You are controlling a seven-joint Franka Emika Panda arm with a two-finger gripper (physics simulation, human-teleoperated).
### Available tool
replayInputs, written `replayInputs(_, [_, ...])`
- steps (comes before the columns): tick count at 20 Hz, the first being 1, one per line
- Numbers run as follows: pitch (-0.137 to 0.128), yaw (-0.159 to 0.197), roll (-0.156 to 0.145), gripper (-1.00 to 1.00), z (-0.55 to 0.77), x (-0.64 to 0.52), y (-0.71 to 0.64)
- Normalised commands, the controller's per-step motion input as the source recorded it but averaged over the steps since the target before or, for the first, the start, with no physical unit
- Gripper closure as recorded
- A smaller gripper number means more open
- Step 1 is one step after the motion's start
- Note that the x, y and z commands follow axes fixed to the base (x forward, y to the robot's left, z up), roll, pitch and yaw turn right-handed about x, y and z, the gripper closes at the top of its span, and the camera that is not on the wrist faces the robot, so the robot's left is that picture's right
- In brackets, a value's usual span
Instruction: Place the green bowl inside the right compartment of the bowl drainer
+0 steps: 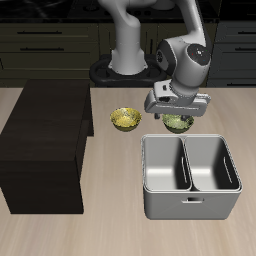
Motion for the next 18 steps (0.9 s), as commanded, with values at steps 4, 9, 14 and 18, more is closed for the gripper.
replayInputs(4, [0.016,0.0,0.002,-1.0,-0.15,-0.06,-0.06])
replayInputs(9, [0.019,0.001,0.005,-1.0,-0.1,0.01,0.0])
replayInputs(14, [0.02,-0.003,0.008,-1.0,-0.13,-0.03,-0.01])
replayInputs(18, [0.032,0.003,0.007,-1.0,-0.19,-0.03,0.02])
